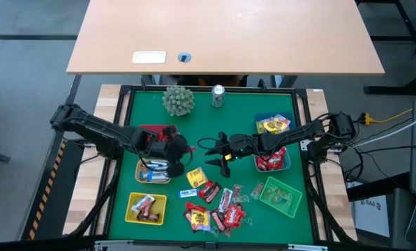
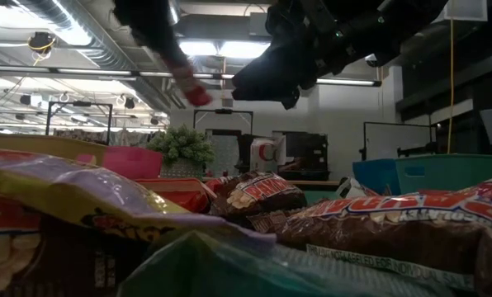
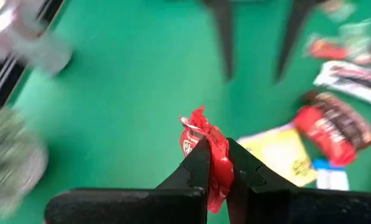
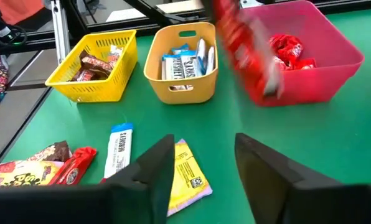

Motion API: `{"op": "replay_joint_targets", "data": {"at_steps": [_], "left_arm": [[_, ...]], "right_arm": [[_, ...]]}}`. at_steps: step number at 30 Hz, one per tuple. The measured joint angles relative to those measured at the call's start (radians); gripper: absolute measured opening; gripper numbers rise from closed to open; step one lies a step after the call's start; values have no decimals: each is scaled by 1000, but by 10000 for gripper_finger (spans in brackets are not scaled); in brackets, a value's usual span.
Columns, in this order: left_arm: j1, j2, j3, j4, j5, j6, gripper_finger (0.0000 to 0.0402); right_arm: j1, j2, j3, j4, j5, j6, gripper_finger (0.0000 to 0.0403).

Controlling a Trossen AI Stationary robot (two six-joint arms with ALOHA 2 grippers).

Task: Sort candy
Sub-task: Put the red chocolate bar into the red bin, then put the brown chocolate bar into the yellow bin

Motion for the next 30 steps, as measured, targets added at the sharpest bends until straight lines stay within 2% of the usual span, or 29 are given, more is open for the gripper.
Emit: {"op": "replay_joint_targets", "data": {"at_steps": [5, 8, 11, 16, 20, 26, 30], "left_arm": [[27, -76, 1, -289, 24, -134, 10], [32, -95, 1, -466, 25, -218, 10], [32, -95, 1, -575, 23, -261, 14], [38, -95, 1, -585, 9, -274, 37], [54, -95, 1, -585, -26, -364, 73], [73, -95, 1, -570, -28, -391, 130], [75, -95, 1, -503, -29, -391, 150]], "right_arm": [[0, 0, 0, -28, 1, 0, 198], [0, 0, 0, -43, 1, -1, 202], [0, 0, 0, -56, 1, -1, 201], [0, 0, 0, -57, 1, -1, 200], [0, 0, 0, -59, -6, -1, 200], [0, 0, 0, -106, -123, -3, 200], [2, 0, 0, -191, -212, -49, 200]]}}
